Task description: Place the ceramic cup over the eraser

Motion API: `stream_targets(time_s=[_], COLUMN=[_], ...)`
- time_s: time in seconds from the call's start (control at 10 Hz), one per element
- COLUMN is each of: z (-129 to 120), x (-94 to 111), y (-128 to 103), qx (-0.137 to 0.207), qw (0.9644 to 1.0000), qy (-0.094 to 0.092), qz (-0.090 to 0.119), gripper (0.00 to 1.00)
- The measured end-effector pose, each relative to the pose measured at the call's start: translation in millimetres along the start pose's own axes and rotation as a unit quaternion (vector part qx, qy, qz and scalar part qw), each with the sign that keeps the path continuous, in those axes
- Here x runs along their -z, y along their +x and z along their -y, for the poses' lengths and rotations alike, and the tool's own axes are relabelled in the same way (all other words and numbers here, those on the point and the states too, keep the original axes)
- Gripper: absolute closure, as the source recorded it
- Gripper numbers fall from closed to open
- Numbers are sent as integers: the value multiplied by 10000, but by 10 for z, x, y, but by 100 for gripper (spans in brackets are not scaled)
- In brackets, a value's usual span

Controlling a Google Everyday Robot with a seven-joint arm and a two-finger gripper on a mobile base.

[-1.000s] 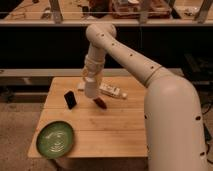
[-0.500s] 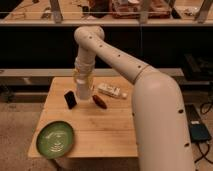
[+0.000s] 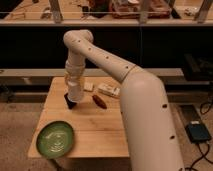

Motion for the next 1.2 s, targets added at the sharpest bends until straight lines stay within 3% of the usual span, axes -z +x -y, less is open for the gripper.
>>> stream_targets(time_s=[0.5, 0.8, 1.0, 1.2], z=[181, 121, 116, 125], x=[-250, -494, -592, -602], y=[-102, 35, -5, 32], qx=[259, 264, 288, 253], qw=[9993, 9991, 9988, 9990], qy=[-210, -278, -331, -322], qz=[189, 206, 203, 179], gripper=[91, 63, 41, 31])
